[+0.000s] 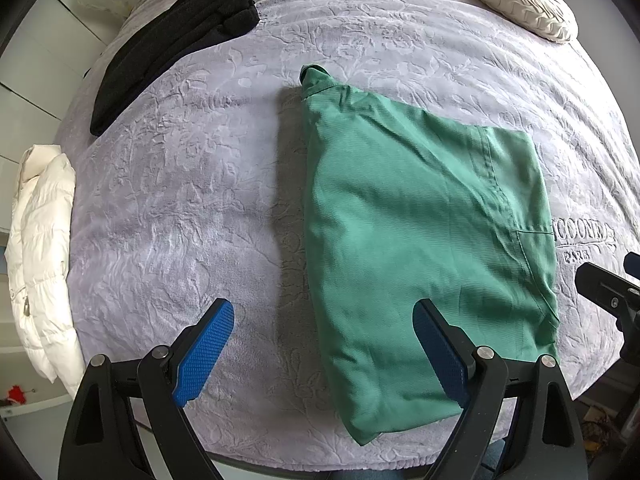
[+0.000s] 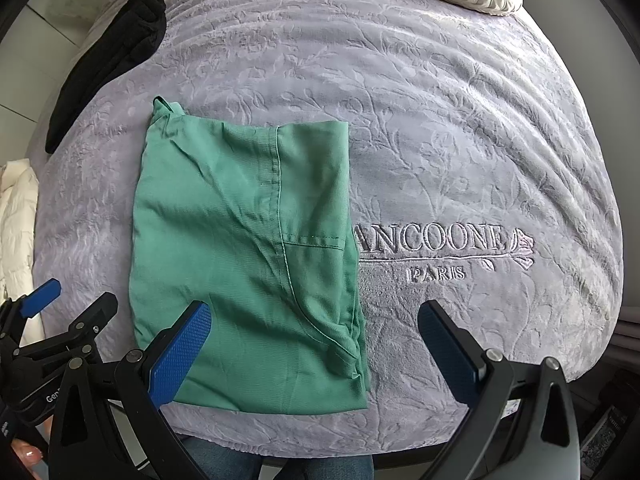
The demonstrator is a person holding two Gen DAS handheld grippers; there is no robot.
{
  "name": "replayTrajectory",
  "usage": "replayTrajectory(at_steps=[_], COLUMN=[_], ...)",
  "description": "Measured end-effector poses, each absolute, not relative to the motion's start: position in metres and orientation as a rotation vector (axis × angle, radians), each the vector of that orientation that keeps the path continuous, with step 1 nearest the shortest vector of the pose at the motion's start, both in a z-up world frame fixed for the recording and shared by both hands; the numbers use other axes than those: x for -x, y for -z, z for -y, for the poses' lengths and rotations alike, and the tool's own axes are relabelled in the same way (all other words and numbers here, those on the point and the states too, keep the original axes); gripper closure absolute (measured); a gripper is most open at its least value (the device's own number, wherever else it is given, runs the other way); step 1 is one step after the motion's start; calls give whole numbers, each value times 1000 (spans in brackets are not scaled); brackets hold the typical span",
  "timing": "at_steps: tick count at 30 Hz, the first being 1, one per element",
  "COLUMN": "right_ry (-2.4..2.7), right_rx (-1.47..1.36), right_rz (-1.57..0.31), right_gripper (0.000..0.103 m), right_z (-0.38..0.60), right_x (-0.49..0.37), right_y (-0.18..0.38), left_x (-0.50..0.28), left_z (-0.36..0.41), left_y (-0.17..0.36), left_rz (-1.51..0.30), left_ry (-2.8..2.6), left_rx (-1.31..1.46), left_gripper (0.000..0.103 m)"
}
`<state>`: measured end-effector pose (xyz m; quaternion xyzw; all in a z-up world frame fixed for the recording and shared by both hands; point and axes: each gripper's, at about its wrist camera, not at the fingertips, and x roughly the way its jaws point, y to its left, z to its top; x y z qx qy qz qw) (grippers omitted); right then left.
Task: Fold large clothes
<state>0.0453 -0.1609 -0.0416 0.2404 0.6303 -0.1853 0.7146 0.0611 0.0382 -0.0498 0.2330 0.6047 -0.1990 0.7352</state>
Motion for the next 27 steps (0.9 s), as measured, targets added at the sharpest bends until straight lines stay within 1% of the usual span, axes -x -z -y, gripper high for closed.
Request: replayTrajectory(at_steps=[27], right_ry=[413], right_rx=[-531], right_rz=[-1404], right_gripper=[0], right_z=[160], right_x=[-43], right_y=[45], left_x=[-62], left_z=[-36], left_y=[46], left_rz=[-1283], left_ry=[467], left_rx=[-548], left_gripper=[11])
